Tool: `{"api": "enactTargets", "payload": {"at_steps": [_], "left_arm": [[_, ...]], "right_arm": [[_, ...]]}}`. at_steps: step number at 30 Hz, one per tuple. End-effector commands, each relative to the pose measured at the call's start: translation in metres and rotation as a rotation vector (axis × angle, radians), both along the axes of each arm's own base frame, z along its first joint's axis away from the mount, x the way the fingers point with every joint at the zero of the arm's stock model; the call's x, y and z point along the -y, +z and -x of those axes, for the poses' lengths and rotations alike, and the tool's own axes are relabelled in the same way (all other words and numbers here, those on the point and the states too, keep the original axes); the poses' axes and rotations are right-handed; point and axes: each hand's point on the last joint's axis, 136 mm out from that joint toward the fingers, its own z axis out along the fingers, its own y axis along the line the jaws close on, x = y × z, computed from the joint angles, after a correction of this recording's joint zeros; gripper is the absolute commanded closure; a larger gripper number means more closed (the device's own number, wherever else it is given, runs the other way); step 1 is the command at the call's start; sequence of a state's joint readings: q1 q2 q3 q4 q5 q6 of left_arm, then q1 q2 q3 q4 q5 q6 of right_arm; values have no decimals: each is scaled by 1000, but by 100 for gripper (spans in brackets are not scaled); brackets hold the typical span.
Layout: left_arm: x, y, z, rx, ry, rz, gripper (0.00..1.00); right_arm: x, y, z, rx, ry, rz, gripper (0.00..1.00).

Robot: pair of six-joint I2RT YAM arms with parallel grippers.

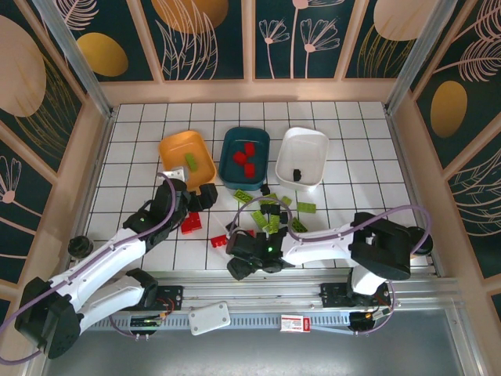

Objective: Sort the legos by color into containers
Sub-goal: Pick up the lego from the bottom-center of the table.

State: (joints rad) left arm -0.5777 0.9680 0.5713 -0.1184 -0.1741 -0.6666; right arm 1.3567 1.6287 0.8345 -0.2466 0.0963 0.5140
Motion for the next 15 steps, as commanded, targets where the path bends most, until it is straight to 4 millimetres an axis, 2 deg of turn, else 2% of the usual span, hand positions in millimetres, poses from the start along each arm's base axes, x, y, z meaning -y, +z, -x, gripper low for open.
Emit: {"api": "enactTargets", "payload": {"at_steps": [1,8,12,15], "left_arm": [[-7,0,2,2,30,-8,2],[-10,3,1,7,40,-25,2],[-12,6,0,16,46,-39,1],[-14,9,2,28,44,-38,1]], "right_arm": [[6,-3,-9,70,-13,79,36],[4,-1,-12,99,-12,73,60],[1,22,-13,115,-3,-20,69],[5,52,-27,151,-36,-101,73]]}}
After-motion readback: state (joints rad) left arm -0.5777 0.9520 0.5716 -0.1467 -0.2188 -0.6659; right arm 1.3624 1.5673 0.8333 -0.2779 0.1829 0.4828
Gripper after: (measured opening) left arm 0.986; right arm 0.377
